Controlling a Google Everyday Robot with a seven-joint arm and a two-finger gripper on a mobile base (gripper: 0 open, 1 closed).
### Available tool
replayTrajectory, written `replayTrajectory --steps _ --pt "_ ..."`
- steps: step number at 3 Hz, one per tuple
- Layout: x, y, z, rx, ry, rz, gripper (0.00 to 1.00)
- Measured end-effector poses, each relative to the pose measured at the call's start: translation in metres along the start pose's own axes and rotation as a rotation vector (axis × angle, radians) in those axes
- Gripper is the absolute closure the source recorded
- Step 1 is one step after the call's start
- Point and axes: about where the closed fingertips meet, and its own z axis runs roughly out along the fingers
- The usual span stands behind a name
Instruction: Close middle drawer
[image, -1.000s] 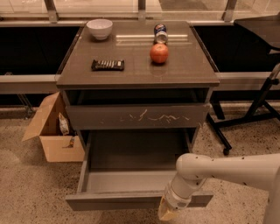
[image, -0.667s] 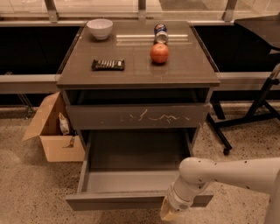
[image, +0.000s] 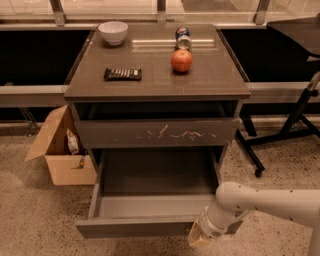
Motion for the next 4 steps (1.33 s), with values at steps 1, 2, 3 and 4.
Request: replayTrajectory --steps 1,2,3,4 --pt "0.0 0.0 0.0 0.0 0.0 0.0 0.06" --pt "0.003 -0.006 -0.002 0.012 -0.008 -0.006 0.0" --pt "0.006 -0.022 -0.008 0.033 -0.029 -0.022 0.0" --pt "0.006 -0.039 -0.015 0.041 -0.071 -0.052 0.0"
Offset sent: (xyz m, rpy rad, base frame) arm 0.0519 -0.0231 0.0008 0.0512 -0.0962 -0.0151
